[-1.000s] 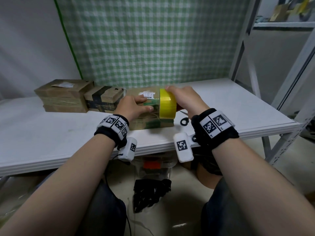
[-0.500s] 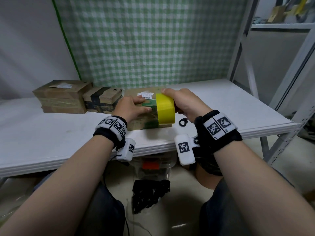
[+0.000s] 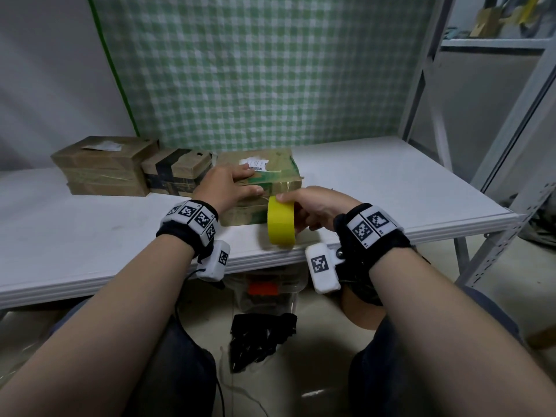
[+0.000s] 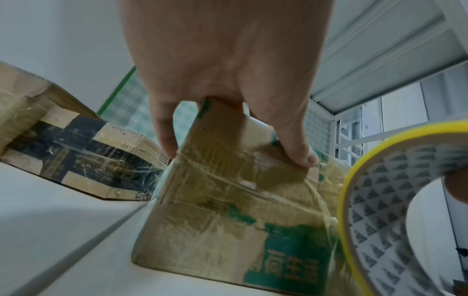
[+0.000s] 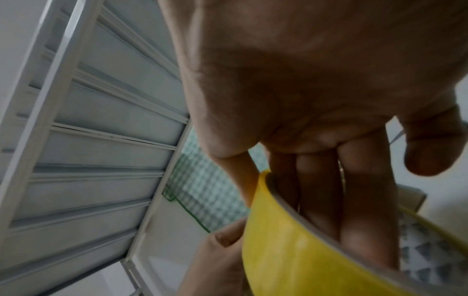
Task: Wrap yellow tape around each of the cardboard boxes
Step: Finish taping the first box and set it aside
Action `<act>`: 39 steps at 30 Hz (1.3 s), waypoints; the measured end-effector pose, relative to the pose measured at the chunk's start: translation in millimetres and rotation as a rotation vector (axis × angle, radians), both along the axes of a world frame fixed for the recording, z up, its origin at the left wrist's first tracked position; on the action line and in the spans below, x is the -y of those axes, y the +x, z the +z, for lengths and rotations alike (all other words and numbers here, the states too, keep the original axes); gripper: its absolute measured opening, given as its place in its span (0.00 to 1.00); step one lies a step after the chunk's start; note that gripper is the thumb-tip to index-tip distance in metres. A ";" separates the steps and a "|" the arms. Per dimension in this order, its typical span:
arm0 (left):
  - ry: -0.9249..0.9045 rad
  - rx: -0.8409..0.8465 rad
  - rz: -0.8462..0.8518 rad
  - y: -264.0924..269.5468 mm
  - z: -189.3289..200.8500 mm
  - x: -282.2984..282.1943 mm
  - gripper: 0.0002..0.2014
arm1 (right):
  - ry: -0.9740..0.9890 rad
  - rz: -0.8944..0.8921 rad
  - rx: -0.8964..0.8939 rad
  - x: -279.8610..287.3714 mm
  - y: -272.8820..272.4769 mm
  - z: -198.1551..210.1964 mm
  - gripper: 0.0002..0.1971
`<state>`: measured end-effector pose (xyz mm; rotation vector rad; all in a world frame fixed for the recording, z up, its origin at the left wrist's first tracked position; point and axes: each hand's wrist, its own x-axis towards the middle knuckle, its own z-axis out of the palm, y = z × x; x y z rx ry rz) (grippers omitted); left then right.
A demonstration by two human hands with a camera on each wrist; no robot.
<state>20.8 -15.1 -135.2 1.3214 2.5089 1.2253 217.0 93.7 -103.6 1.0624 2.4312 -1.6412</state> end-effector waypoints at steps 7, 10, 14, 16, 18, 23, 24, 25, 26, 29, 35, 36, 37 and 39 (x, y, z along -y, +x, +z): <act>-0.176 -0.245 -0.043 0.4 6.3 14.7 0.27 | 0.005 -0.013 -0.071 -7.6 8.2 -0.6 0.23; -0.175 -0.350 0.025 14.3 14.1 20.4 0.22 | 0.129 -0.013 -0.053 -15.2 14.2 6.3 0.27; 0.075 -0.296 0.067 41.5 25.6 26.4 0.05 | 0.181 -0.190 -0.274 -24.0 11.5 12.5 0.20; 0.096 -0.069 0.007 56.1 27.8 24.8 0.05 | 0.240 -0.207 -0.421 -22.4 10.5 16.9 0.16; 0.061 0.209 -0.049 70.0 25.4 20.9 0.06 | 0.299 -0.133 -0.467 -20.3 8.8 17.0 0.18; -0.017 0.578 -0.108 86.7 5.0 7.4 0.20 | 0.304 -0.029 -0.393 -14.6 -0.2 5.3 0.23; 0.016 0.634 -0.118 89.2 2.2 5.5 0.19 | 0.297 -0.046 -0.412 -13.9 -1.1 5.0 0.22; 0.050 0.677 -0.112 92.0 1.3 4.5 0.18 | 0.292 -0.065 -0.431 -14.1 -2.0 4.5 0.20; 0.074 0.699 -0.096 95.0 2.2 4.6 0.16 | 0.293 -0.082 -0.438 -14.4 -2.4 4.3 0.19; 0.090 0.727 -0.051 99.4 9.4 8.9 0.13 | 0.331 -0.089 -0.440 -11.8 -1.8 6.1 0.14; 0.129 0.801 -0.050 89.0 22.5 23.7 0.08 | 0.151 0.021 -0.448 2.9 -7.1 5.6 0.10; 0.120 0.792 -0.045 86.3 23.9 25.4 0.09 | 0.171 0.040 -0.437 4.2 -9.0 4.6 0.10; 0.108 0.788 -0.041 83.2 25.2 26.8 0.10 | 0.224 0.032 -0.441 5.0 -10.2 4.5 0.09; 0.086 0.801 -0.038 79.0 26.1 29.6 0.11 | 0.365 -0.064 -0.507 1.5 -12.9 4.0 0.07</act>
